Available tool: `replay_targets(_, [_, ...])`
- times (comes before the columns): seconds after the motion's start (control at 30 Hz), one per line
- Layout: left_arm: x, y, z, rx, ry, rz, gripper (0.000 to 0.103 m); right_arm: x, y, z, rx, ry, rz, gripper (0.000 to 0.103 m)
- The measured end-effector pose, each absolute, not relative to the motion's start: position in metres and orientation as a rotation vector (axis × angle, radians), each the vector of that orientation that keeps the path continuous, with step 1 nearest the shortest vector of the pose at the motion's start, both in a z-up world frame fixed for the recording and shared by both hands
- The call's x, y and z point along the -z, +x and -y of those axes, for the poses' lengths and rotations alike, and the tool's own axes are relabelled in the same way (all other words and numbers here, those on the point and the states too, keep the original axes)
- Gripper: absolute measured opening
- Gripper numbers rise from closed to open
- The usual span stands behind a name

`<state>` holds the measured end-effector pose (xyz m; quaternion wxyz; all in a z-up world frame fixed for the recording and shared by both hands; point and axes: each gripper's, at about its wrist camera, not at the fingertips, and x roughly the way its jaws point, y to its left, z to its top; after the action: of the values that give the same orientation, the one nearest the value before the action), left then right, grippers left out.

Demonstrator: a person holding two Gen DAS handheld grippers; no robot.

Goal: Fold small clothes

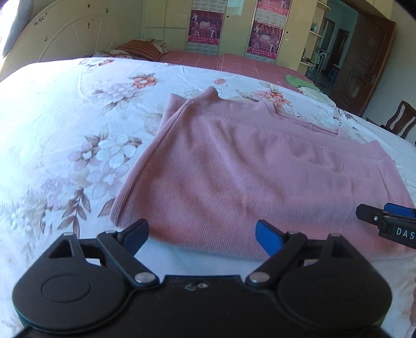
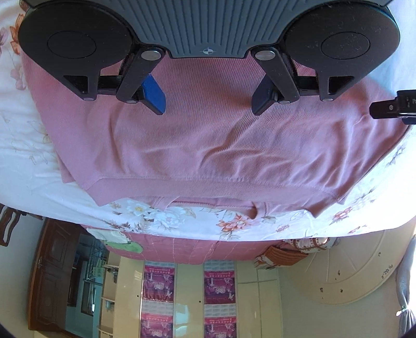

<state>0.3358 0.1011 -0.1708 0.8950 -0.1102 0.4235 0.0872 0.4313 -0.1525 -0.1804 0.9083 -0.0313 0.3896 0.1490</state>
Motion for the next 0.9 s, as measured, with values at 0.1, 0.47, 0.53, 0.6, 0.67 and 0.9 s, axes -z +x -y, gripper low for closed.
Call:
replay_targets(0.1, [0.179, 0.322, -0.109, -0.178, -0.337, -0.908, 0.089, 0.184, 0.424, 0.149, -0.321, -0.064, -0.813, 0.072])
replay_targets(0.47, [0.198, 0.338, -0.14, -0.168, -0.768, -0.749, 0.088, 0.188, 0.423, 0.148, -0.326, -0.055, -0.814, 0.072])
replay_targets(0.53, [0.202, 0.346, -0.142, -0.166, -0.808, -0.71, 0.086, 0.189, 0.426, 0.149, -0.32, -0.052, -0.806, 0.072])
replay_targets(0.6, [0.206, 0.352, -0.143, -0.171, -0.839, -0.667, 0.075, 0.188, 0.431, 0.149, -0.317, -0.042, -0.798, 0.072])
replay_targets(0.67, [0.212, 0.359, -0.146, -0.186, -0.859, -0.636, 0.051, 0.186, 0.437, 0.148, -0.313, -0.037, -0.783, 0.072])
replay_targets(0.9, [0.223, 0.363, -0.154, -0.217, -0.89, -0.602, 0.017, 0.181, 0.458, 0.138, -0.311, -0.043, -0.74, 0.072])
